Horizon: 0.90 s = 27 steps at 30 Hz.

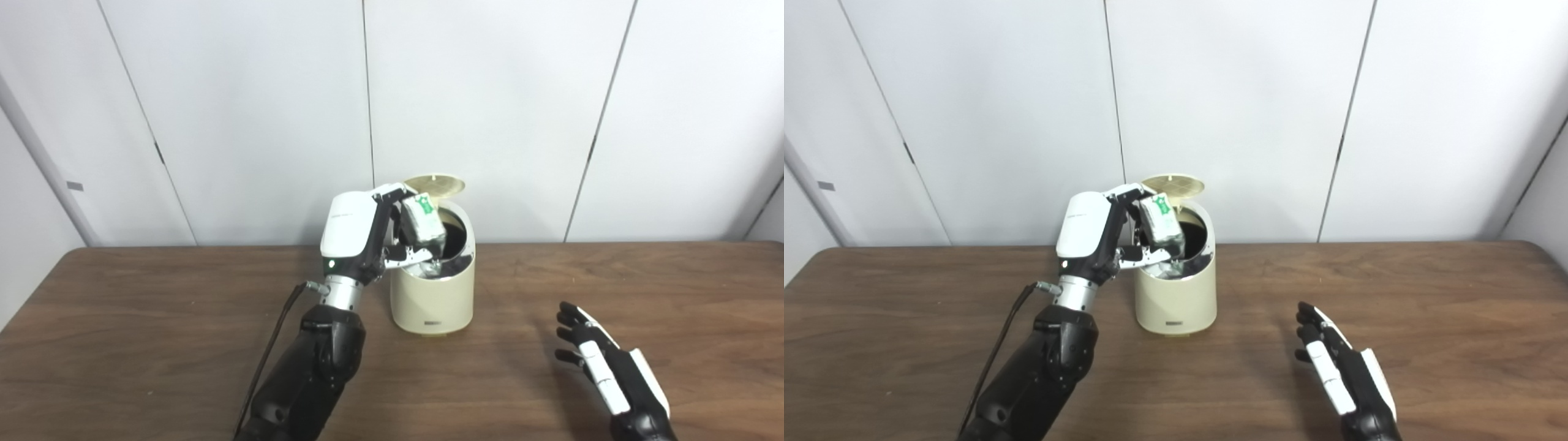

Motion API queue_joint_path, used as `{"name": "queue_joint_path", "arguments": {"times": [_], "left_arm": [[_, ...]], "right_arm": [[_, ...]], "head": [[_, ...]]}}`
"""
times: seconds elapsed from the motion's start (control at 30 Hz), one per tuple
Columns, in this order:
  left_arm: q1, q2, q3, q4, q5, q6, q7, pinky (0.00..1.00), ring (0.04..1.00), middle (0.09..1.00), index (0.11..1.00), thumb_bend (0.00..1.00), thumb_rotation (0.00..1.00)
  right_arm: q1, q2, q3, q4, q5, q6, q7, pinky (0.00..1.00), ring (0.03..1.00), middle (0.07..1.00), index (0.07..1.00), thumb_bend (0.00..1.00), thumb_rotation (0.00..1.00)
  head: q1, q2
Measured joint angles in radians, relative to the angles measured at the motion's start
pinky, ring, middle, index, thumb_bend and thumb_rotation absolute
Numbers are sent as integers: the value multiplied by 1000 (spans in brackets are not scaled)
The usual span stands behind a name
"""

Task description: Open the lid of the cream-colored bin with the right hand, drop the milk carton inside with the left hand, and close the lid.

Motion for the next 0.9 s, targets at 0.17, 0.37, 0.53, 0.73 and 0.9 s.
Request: {"name": "queue_joint_path", "arguments": {"times": [0.17, 0.37, 0.53, 0.73, 0.9], "left_arm": [[0, 7, -1, -13, 1, 8, -31, 420, 510, 651, 699, 1000, 243], [0, 15, 1, -20, -6, 4, -40, 371, 455, 595, 665, 1000, 226], [1, 16, 1, -19, -7, -40, 1, 349, 412, 487, 536, 615, 23], [19, 16, 20, -33, -37, -170, 86, 342, 398, 487, 523, 486, 0], [91, 29, 34, -119, -68, -250, 80, 347, 430, 496, 512, 477, 0]], "right_arm": [[-1, -2, -1, 1, 1, 0, 2, 777, 873, 877, 896, 577, 931], [-3, -4, -1, 6, 1, 0, 2, 773, 867, 869, 889, 560, 920], [-5, -5, -1, 15, 0, -1, 2, 767, 867, 868, 892, 565, 923], [-6, -8, -1, 25, -4, -1, 2, 771, 867, 871, 892, 551, 920], [-9, -7, -10, 24, 11, -1, 3, 799, 887, 891, 900, 530, 900]], "head": [[0, -2], [-3, -5], [2, -6], [5, -3], [3, 0]]}}
